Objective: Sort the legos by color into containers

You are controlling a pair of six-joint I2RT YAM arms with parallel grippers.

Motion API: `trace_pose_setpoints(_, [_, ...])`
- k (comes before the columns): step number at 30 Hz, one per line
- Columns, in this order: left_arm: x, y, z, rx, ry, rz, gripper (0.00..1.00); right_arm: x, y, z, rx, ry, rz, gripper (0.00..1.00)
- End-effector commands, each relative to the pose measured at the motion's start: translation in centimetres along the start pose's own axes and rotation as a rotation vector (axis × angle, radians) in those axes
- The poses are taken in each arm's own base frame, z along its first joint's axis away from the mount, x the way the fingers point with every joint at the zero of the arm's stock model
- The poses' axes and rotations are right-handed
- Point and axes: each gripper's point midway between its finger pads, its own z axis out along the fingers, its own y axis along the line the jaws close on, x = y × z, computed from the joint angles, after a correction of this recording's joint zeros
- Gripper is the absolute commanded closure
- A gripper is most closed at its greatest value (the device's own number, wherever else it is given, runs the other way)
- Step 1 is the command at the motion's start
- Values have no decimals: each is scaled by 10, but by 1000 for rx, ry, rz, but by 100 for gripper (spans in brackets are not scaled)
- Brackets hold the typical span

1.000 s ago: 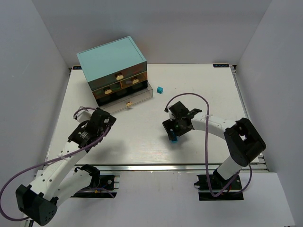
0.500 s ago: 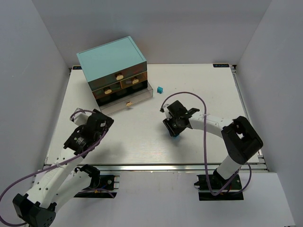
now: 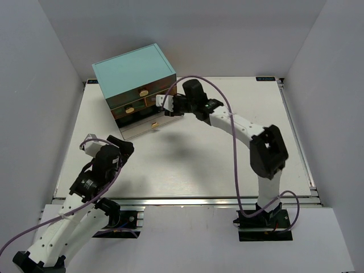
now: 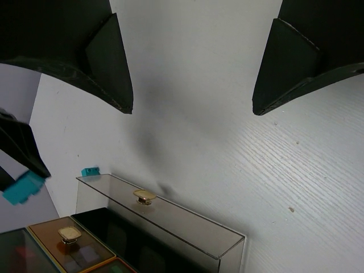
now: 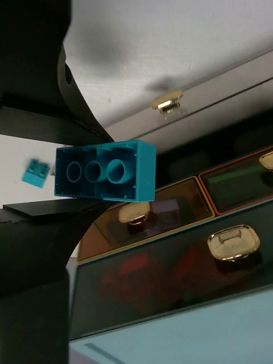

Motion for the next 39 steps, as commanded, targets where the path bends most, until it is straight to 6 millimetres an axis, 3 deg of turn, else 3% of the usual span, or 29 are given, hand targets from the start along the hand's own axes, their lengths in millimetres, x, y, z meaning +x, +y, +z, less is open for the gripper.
trace_pose_setpoints(1, [-2, 0, -2, 18, -5, 4, 5, -3, -25, 26, 20, -44, -197, 100])
trace_pose_setpoints(2, [-2, 0, -2, 18, -7, 3, 6, 3, -21, 39, 8, -47, -215, 100])
trace_pose_setpoints(4, [-1, 1, -2, 21, -5, 8, 5, -9, -39, 48, 39, -81, -247, 100])
trace_pose_setpoints(6, [-1, 0, -2, 27, -7, 14, 5, 0, -39, 64, 26, -74, -250, 100])
trace_pose_setpoints(7, [0, 1, -1, 27, -5, 15, 5, -5, -51, 65, 50, -82, -260, 100])
trace_pose_setpoints(10, [2, 0, 1, 31, 0, 19, 5, 3, -47, 77, 45, -78, -271, 99])
trace_pose_setpoints(12, [3, -1, 2, 33, 5, 22, 5, 4, -47, 82, 58, -82, -280, 89])
trace_pose_setpoints(13, [4, -2, 4, 35, 8, 23, 5, 7, -42, 85, 48, -81, -277, 67])
trace_pose_setpoints(16, [6, -4, 5, 38, 14, 29, 5, 4, -43, 87, 74, -95, -266, 35])
trace_pose_setpoints(19, [7, -5, 6, 37, 21, 35, 5, 5, -42, 88, 79, -99, -228, 24])
trace_pose_setpoints(24, [6, -5, 4, 46, 16, 26, 5, 1, -50, 84, 113, -100, -173, 21])
trace_pose_setpoints(27, [6, -4, 2, 48, 16, 21, 5, -6, -61, 67, 166, -96, -42, 24])
trace_pose_setpoints(28, [5, -4, 2, 52, 13, 18, 5, -22, -86, 44, 258, -121, -9, 35])
trace_pose_setpoints(29, [5, -4, 1, 53, 15, 16, 6, -26, -91, 33, 314, -142, 162, 53])
trace_pose_setpoints(30, [5, -4, 1, 54, 14, 15, 7, -17, -107, 16, 435, -108, 275, 69])
trace_pose_setpoints(31, [5, -4, 0, 63, 13, 8, 8, -10, -109, -9, 482, -107, 368, 97])
trace_pose_setpoints(32, [6, -4, 0, 68, 14, 6, 9, -6, -101, -15, 459, -114, 496, 100])
trace_pose_setpoints(34, [7, -5, 1, 89, 12, -3, 10, 4, -87, -36, 366, -105, 640, 100])
trace_pose_setpoints(35, [8, -4, 2, 90, 10, -3, 11, 26, -69, -43, 298, -41, 741, 100])
trace_pose_setpoints(36, [8, -5, 2, 95, 8, -4, 11, 37, -57, -52, 228, -39, 863, 94])
trace_pose_setpoints(37, [8, -6, 3, 100, 5, -4, 11, 43, -48, -59, 186, -31, 921, 70])
trace_pose_setpoints(38, [8, -5, 3, 98, 4, 0, 11, 71, -38, -74, 152, 15, 1004, 53])
trace_pose_setpoints(39, [6, -4, 4, 90, -2, -2, 11, 69, -28, -76, 75, -11, 1035, 35])
